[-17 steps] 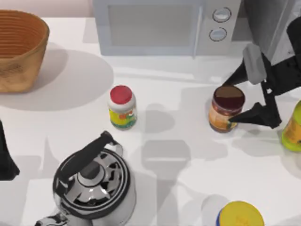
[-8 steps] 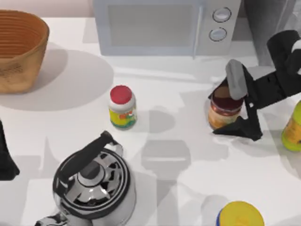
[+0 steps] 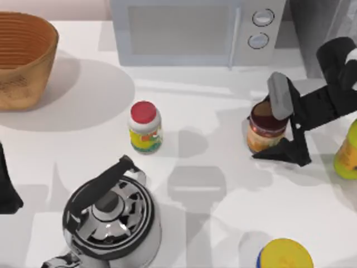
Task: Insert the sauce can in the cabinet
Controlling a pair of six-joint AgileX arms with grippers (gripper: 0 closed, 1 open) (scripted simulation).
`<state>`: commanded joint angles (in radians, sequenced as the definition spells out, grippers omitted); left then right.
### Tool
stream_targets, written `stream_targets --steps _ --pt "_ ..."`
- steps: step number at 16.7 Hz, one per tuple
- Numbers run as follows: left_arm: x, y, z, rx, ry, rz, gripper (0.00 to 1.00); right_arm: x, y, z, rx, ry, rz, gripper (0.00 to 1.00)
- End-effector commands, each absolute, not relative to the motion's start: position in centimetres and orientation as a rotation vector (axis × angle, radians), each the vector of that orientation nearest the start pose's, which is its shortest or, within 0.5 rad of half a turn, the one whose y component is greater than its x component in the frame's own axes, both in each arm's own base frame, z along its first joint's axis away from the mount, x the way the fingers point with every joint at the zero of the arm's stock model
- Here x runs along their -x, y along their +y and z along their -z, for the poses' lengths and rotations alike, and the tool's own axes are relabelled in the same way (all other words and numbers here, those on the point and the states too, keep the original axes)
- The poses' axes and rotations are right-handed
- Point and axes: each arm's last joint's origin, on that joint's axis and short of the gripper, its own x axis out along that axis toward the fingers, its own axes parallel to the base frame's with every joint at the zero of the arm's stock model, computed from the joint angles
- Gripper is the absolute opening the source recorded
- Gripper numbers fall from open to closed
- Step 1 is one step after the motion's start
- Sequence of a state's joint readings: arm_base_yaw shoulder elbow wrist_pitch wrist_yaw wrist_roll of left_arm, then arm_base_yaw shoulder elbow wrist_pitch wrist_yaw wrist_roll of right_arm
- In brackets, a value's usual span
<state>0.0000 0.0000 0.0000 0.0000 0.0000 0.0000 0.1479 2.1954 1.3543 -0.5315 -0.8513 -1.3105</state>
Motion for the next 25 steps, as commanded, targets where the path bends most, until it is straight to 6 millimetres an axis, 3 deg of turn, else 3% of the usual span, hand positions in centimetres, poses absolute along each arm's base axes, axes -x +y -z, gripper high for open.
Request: stream_targets --steps 10,20,22,25 --pt "-10.6 -0.1 -16.0 0.0 0.0 0.0 1.0 -39.7 8.6 -8.4 0.544 0.55 -1.491 0.02" --pt "-10.6 -0.1 -16.0 0.0 0.0 0.0 1.0 -39.8 8.6 -8.6 0.546 0.544 -1.488 0.0" --pt "-10.6 -0.1 -16.0 0.0 0.0 0.0 1.0 -40.4 8.7 -9.5 0.563 0.504 -1.483 0.0" --pt "-10.6 -0.1 -16.0 0.0 0.0 0.0 1.0 -41.9 8.8 -12.6 0.599 0.427 -1.47 0.0"
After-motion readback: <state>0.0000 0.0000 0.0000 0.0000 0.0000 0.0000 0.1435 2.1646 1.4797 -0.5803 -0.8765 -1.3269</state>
